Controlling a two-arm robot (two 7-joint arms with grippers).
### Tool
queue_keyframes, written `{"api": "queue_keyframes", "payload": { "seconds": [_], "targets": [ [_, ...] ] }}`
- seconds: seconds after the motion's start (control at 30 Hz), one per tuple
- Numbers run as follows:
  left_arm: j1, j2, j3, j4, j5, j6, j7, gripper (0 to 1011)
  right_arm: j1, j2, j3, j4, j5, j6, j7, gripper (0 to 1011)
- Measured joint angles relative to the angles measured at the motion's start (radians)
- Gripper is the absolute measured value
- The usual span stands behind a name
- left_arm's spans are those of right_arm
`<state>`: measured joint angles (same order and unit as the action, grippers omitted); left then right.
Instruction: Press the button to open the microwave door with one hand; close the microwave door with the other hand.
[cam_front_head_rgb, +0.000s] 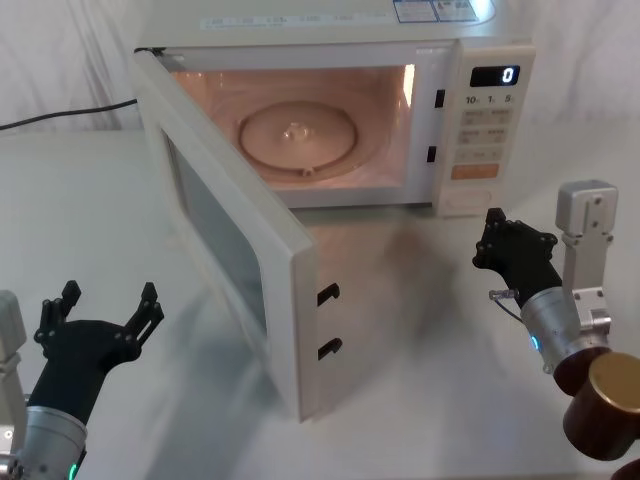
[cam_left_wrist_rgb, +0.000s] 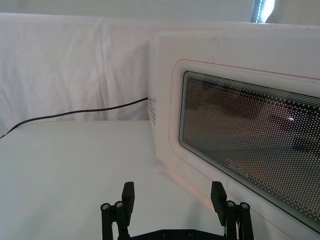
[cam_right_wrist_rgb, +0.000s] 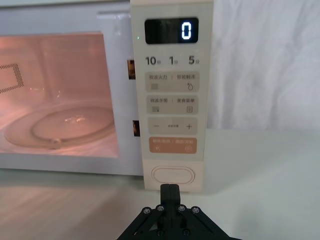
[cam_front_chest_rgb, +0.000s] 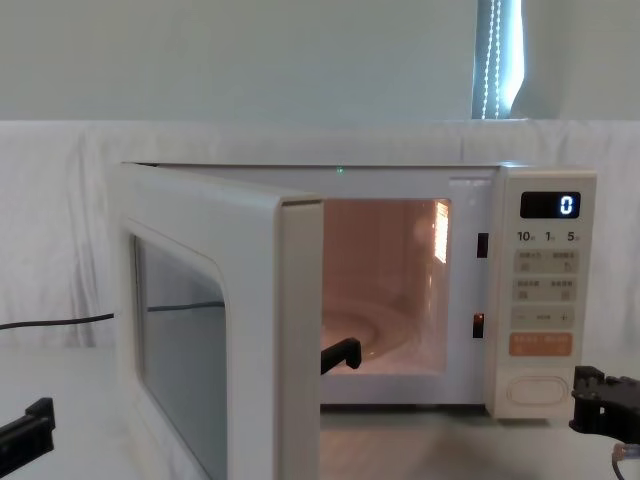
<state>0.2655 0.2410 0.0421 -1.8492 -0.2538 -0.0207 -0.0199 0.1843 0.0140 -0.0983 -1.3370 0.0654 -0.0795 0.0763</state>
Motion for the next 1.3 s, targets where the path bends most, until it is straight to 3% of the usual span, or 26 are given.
{"api": "queue_keyframes", "payload": {
  "seconds": [0.63, 1.3],
  "targets": [
    [0.000, 0.000, 0.000, 0.000, 0.000, 0.000, 0.000, 1001, -0.090, -0.024, 0.009, -0.082, -0.014, -0.050, -0.028, 0],
    [0.000, 0.000, 0.000, 0.000, 0.000, 0.000, 0.000, 1001, -0.127, -0.039, 0.028, -0.109, -0.025, -0.071, -0.047, 0]
  ]
}}
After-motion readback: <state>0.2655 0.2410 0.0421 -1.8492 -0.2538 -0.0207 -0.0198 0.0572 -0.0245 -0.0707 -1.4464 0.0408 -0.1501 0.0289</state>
